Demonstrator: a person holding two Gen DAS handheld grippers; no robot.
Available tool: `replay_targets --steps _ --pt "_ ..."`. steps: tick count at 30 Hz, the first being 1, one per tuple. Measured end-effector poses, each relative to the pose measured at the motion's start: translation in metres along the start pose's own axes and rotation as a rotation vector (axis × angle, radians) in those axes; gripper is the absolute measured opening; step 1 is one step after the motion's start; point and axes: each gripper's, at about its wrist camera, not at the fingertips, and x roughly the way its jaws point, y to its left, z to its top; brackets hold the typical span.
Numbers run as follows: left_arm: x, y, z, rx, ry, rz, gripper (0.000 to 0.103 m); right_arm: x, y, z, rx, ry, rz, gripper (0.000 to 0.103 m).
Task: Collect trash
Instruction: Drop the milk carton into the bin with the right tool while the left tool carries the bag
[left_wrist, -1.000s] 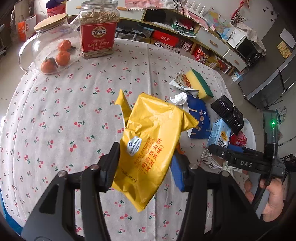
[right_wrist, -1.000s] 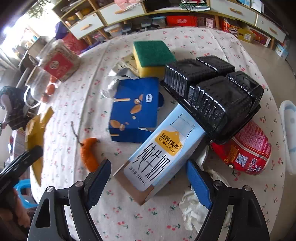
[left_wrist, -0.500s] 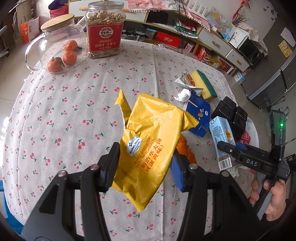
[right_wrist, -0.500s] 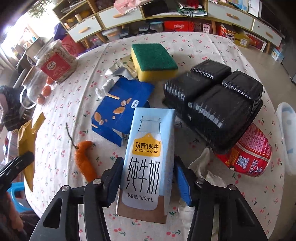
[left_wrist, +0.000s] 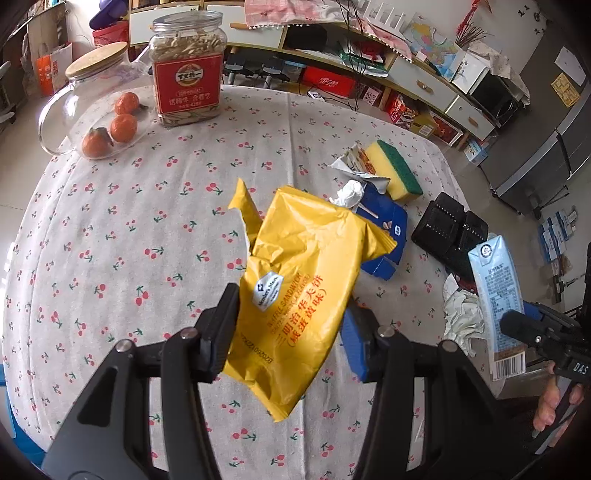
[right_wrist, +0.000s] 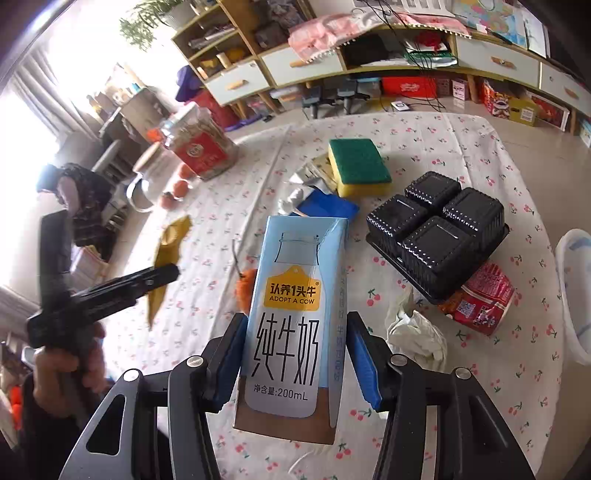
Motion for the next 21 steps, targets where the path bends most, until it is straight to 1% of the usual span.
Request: replay_targets --steps 2,4,6,9,12,17,21 --pt "0.002 -0.006 0.001 0.007 -0.001 -0.002 0.053 -0.011 -0.002 -0.003 -0.001 -0.008 0.014 0.055" --pt "0.004 -0.013 0.001 0.016 -0.002 -0.006 0.053 -0.018 -0.009 -0.003 0.004 -0.022 0.003 0.054" --pt "0.006 -0.022 0.001 0.024 0.001 -0.012 0.053 -0.027 -0.018 -0.004 0.021 -0.036 0.002 0.055" --pt "0.009 -0.035 0.003 0.037 0.012 -0.042 0.053 -0.038 -0.032 -0.004 0.044 -0.053 0.021 0.054" --pt "0.013 -0.05 0.005 0.068 0.008 -0.04 0.053 -0.056 -0.049 -0.004 0.071 -0.091 0.015 0.054" --pt "0.023 -0.074 0.005 0.105 0.03 -0.063 0.053 -0.08 -0.085 -0.002 0.128 -0.145 -0.041 0.054" --pt "0.029 -0.094 0.006 0.142 0.035 -0.057 0.053 -0.1 -0.123 0.0 0.181 -0.18 -0.108 0.055"
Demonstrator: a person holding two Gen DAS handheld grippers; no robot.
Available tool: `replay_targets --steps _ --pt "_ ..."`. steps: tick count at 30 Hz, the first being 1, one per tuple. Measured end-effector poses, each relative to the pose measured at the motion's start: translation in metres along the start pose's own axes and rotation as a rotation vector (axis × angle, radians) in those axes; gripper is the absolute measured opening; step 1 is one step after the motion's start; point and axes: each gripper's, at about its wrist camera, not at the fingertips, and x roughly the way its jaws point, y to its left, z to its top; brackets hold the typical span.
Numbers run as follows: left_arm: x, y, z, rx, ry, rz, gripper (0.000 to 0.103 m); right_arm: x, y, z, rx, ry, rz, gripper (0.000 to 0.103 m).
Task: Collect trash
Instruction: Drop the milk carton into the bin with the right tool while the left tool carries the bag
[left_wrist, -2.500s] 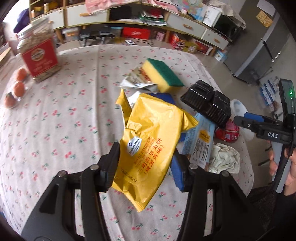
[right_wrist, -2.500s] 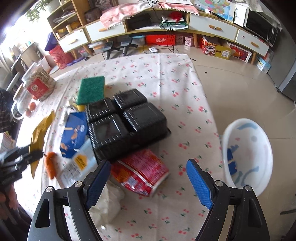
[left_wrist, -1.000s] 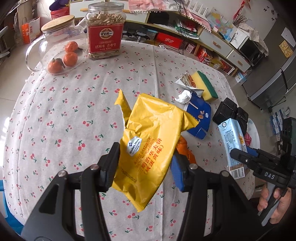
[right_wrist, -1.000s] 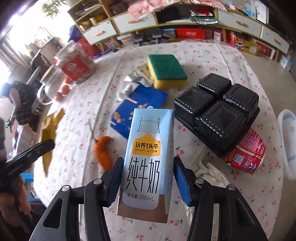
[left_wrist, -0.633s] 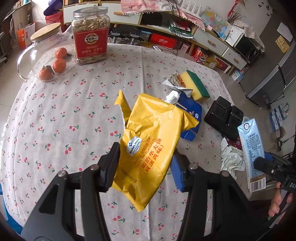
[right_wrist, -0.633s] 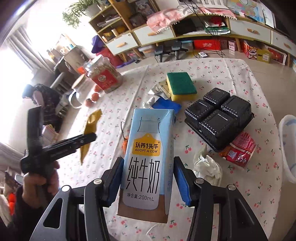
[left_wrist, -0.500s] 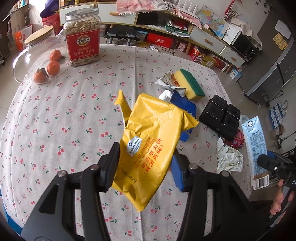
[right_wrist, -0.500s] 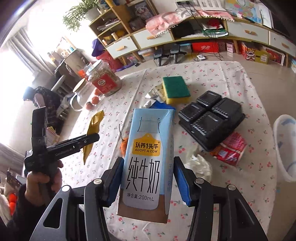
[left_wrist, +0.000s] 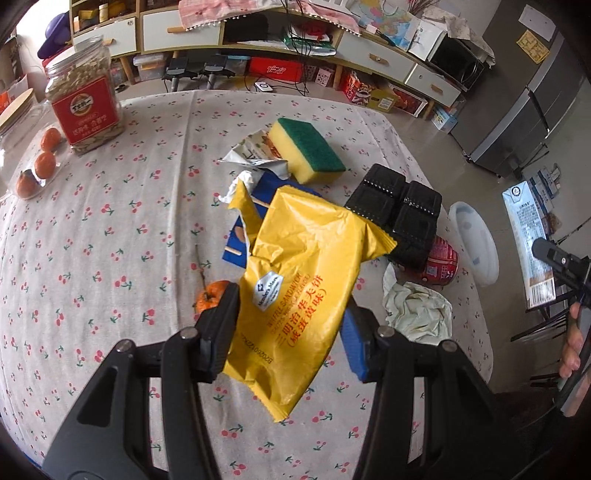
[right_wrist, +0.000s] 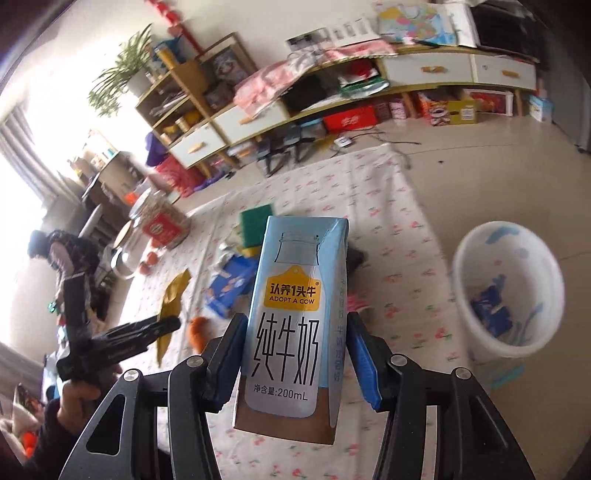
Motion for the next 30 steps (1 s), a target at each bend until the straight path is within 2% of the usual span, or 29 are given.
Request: replay_targets --steps 11,18,24,30 --pt "0.006 -0.055 0.017 0.075 -0.014 -0.021 0.053 -0.026 -0.125 0.015 0.195 -0.05 -0.208 0.055" --pt "0.017 -0.101 0.027 0.141 -0.006 -0.075 0.053 -0.024 -0.188 0.007 0.334 -0.019 -0.256 0.055" --pt "0.034 -0.14 0.036 0.179 0.018 -0.114 0.053 -0.01 -0.213 0.003 0.379 0.018 -0.277 0.055" --pt "0.049 -0.181 0.044 0.228 0.039 -0.123 0.053 -0.005 -0.224 0.005 0.399 0.013 -0.261 0.055"
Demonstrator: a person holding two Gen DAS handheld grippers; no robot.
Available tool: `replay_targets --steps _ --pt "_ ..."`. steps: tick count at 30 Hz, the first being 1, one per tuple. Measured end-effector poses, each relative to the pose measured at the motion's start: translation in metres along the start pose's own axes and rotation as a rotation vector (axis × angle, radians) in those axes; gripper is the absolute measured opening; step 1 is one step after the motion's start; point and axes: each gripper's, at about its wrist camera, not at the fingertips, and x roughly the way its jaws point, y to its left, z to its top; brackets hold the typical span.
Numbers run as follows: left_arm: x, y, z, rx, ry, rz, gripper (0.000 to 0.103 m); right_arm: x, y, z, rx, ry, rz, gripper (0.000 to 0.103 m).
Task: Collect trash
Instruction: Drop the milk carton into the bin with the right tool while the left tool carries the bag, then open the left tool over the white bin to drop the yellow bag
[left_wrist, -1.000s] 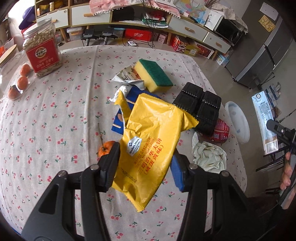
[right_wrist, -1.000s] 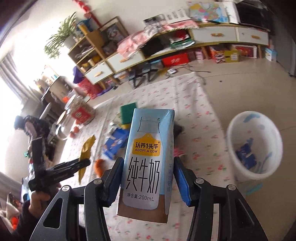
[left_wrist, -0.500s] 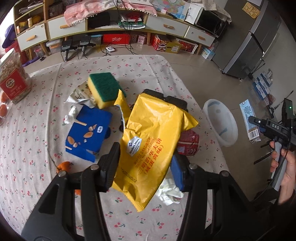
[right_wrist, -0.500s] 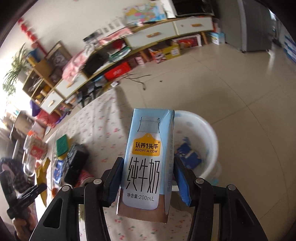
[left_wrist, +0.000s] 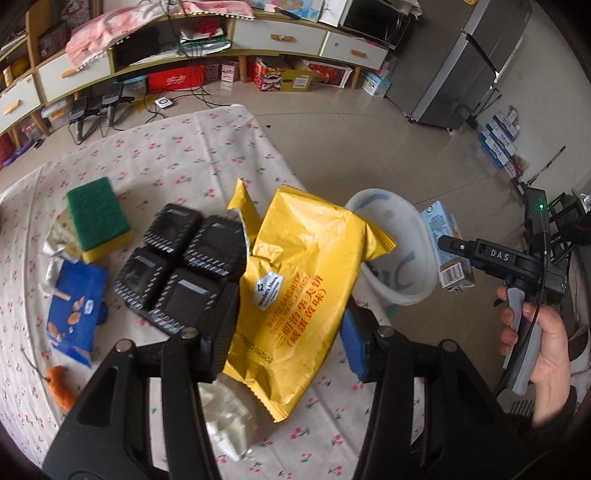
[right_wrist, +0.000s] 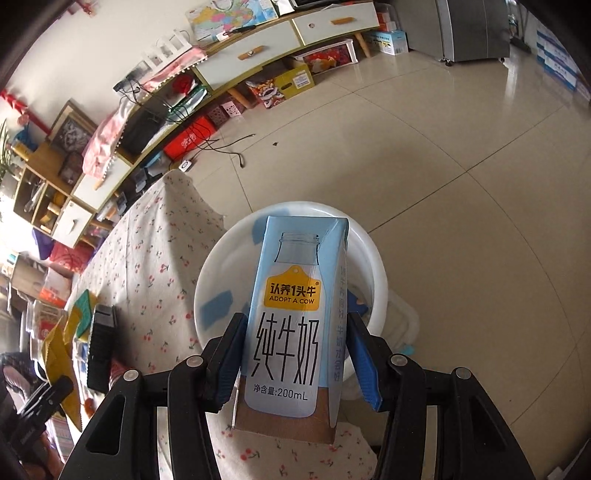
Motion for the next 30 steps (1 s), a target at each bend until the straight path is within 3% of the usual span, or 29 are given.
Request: replay_targets --steps 3,6,13,24,28,30 --pt "0.009 -0.016 0.01 0.017 0.003 -0.013 0.053 0.004 0.0 0.003 0.002 0.001 0.014 0.056" --pt "0.022 -0.03 0.02 0.029 0.017 -0.033 0.053 0.004 0.0 0.005 0.015 0.004 0.021 0.07" --pt "0.053 -0.07 0.031 0.095 0.041 -0.028 0.053 -0.028 -0.02 0.003 0.075 -0.04 0.039 0.072" --pt "0.09 -0.113 0.033 0.21 0.053 -0.008 0.053 -0.059 -0.06 -0.022 0.048 -0.079 -0.11 0.075" --pt "0.095 -0.124 0.034 0.243 0.035 0.002 0.053 -0.064 -0.071 -0.025 0.06 -0.088 -0.126 0.075" --pt "0.096 -0.125 0.036 0.242 0.017 -0.009 0.059 -0.066 -0.075 -0.026 0.078 -0.091 -0.119 0.075"
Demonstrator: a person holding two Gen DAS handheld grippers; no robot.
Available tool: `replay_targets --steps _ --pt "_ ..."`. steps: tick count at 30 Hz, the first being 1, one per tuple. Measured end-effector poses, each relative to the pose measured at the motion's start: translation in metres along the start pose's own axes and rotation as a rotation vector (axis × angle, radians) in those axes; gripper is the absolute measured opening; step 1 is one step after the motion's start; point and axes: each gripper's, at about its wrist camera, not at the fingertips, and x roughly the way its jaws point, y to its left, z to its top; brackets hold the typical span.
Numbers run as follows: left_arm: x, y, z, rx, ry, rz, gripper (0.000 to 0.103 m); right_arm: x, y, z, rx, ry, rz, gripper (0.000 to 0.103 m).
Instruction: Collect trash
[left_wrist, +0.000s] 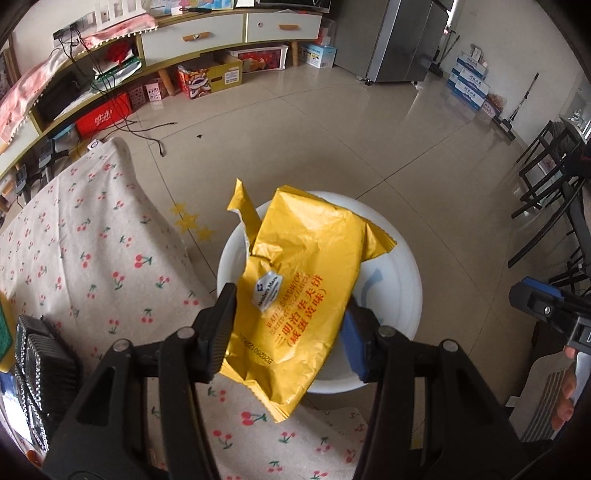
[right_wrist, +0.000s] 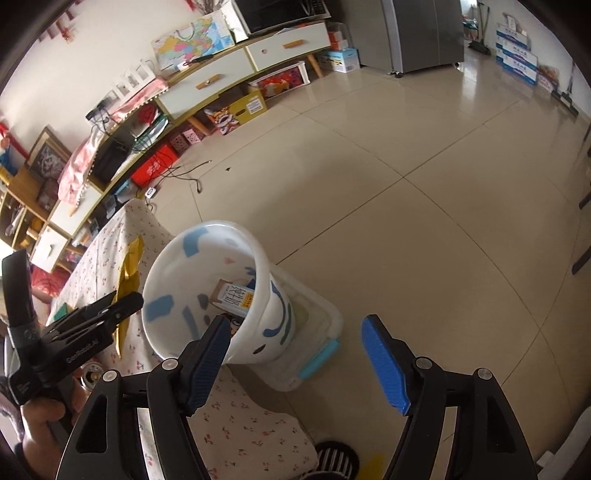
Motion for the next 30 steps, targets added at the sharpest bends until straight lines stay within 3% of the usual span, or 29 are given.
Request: replay_targets --steps 3,4,16,30 --pt "-0.006 0.0 0.004 -0.015 -0.035 -0.009 0.082 -0.003 -0.003 -0.001 0.012 -0.008 0.001 0.076" --pt "-0.008 0.001 0.005 -0.022 -0.046 -0.011 0.083 -0.003 -0.002 -0.001 0.012 -0.01 0.001 0.077" --pt "-0.04 0.034 -0.009 -0.093 -0.065 0.024 0.086 -0.003 0.017 -0.002 -0.047 -0.012 0.001 0.08" --pt "-0.1 0.107 -0.064 -0.211 -0.114 0.091 0.1 -0.007 0.068 -0.015 -0.153 -0.023 0.009 0.081"
